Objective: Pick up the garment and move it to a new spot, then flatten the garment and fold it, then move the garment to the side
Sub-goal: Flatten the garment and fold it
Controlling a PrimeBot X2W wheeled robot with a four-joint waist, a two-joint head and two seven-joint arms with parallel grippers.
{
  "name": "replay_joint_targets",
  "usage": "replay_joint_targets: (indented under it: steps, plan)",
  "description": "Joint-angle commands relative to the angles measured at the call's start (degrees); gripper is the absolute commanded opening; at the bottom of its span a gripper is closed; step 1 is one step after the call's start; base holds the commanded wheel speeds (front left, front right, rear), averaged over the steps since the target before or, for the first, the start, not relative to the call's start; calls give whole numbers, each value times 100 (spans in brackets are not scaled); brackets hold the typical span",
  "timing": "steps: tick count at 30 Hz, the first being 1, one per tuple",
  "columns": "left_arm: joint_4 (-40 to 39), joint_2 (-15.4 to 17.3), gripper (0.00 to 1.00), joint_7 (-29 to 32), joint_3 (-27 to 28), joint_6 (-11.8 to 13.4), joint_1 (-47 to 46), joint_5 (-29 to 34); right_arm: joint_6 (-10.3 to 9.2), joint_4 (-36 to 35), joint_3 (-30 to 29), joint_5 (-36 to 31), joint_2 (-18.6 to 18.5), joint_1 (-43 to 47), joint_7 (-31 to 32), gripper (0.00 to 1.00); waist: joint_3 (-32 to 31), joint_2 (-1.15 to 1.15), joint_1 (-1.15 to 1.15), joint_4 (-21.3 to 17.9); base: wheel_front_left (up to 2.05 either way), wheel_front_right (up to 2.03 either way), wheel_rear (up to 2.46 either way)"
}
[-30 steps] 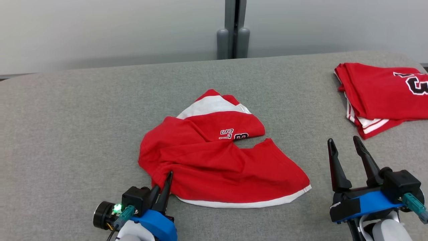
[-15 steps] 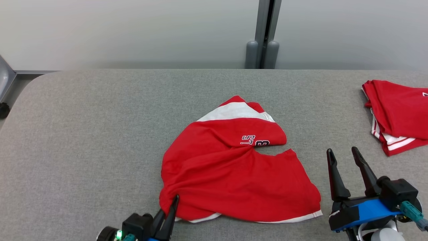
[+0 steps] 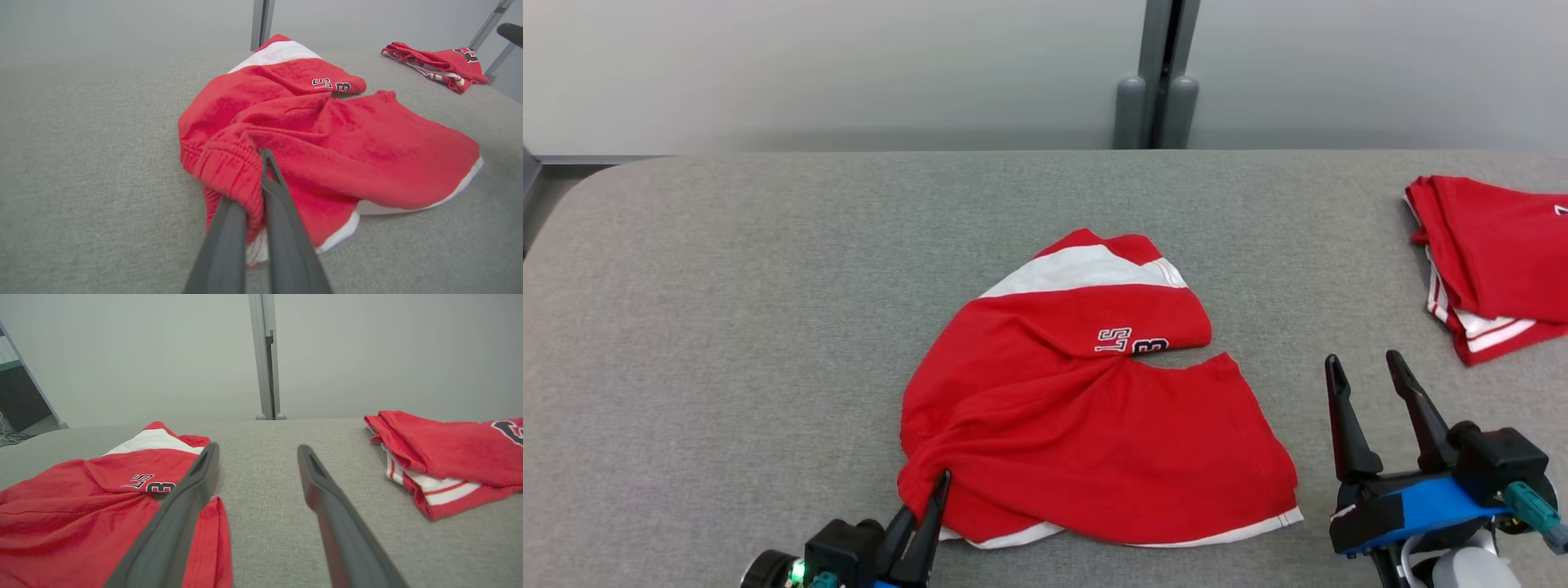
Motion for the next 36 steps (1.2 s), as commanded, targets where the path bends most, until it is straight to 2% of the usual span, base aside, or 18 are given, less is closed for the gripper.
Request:
replay_joint_targets:
  steps: [1,14,23,24,25,26,27,36]
  plan:
    - [34,43,0,-43,11,15,-157,31,0,11,-5,15,-40,-74,-32,100,22,0,0,-44,0,0,0]
    - [1018,16,0,-505,201,28,-932,-25,0,12,-67,8,-151,-256,-3,100,335,0,0,-525,0,0,0]
    - [1882,-36,0,-755,270,-6,-1366,-95,0,45,-126,25,-181,-282,-10,100,419,0,0,-602,0,0,0]
    - [1962,-50,11,-771,265,-24,-1391,-103,0,49,-131,21,-176,-277,-12,100,408,0,0,-586,0,0,0]
    - [2041,-75,33,-786,251,-28,-1399,-106,0,58,-143,11,-167,-271,-14,100,386,0,0,-561,0,0,0]
    - [2115,-91,92,-805,237,-34,-1400,-107,0,64,-134,4,-155,-267,-15,100,365,0,0,-542,0,0,0]
    - [2165,-112,100,-818,228,-26,-1407,-104,0,71,-138,1,-144,-259,-16,100,339,0,0,-515,0,0,0]
    - [2193,-276,100,-923,165,58,-1027,-142,0,195,-139,22,-92,-78,-27,100,-8,0,0,-92,0,0,0]
